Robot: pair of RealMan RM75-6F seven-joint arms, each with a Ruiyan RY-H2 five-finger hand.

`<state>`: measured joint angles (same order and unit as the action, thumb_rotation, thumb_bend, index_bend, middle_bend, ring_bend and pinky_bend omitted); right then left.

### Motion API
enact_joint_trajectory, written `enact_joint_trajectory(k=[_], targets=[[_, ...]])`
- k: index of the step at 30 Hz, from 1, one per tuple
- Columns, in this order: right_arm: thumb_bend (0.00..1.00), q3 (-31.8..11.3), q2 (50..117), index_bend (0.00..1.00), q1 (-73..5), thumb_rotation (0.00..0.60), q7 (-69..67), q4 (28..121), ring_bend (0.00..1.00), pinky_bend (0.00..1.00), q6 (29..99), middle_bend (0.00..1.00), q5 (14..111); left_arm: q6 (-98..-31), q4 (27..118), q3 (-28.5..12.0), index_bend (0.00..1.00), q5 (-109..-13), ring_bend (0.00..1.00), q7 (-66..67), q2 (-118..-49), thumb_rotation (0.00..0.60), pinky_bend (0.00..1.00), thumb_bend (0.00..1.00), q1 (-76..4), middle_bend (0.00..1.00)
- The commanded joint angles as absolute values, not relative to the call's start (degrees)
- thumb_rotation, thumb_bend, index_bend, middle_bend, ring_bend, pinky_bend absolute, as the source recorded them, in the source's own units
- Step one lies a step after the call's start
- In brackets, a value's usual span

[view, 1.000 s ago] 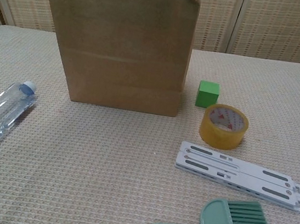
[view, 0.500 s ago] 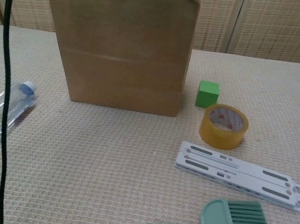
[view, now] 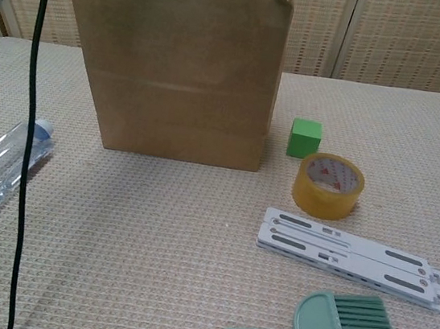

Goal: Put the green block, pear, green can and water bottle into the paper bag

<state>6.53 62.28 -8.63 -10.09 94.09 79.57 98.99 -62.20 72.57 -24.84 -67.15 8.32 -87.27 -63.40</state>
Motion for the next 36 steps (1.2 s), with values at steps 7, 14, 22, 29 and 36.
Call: enact_joint_trajectory(k=[7,14,22,29,36], targets=[[0.07,6.6,62.6,0.00,-8.7,0.600,-9.2,94.1,0.00,0.02,79.4,0.00,99.1,-60.2,78.6,-24.5,0.20,-59.4,0.07,14.9,-83.3,0.600,0.28,0.41,-60.5,0.14],[0.07,6.5,62.6,0.00,-8.7,0.600,-9.0,94.1,0.00,0.02,79.4,0.00,99.1,-61.3,82.7,-24.7,0.10,-58.0,0.03,16.1,-81.2,0.600,0.23,0.40,-59.2,0.10],[0.07,6.6,62.6,0.00,-8.7,0.600,-8.9,94.1,0.00,0.02,79.4,0.00,99.3,-62.6,87.2,-24.1,0.05,-57.2,0.03,17.0,-78.5,0.600,0.23,0.39,-57.0,0.08],[0.07,6.6,62.6,0.00,-8.6,0.600,-8.7,94.0,0.00,0.02,79.6,0.00,99.3,-67.0,91.0,-25.4,0.09,-57.9,0.05,16.7,-76.4,0.600,0.24,0.42,-54.9,0.09],[0.07,6.6,62.6,0.00,-8.6,0.600,-8.6,94.0,0.00,0.01,79.7,0.00,99.3,-74.4,99.1,-28.9,0.20,-58.0,0.13,10.5,-69.3,0.600,0.31,0.53,-47.6,0.17]])
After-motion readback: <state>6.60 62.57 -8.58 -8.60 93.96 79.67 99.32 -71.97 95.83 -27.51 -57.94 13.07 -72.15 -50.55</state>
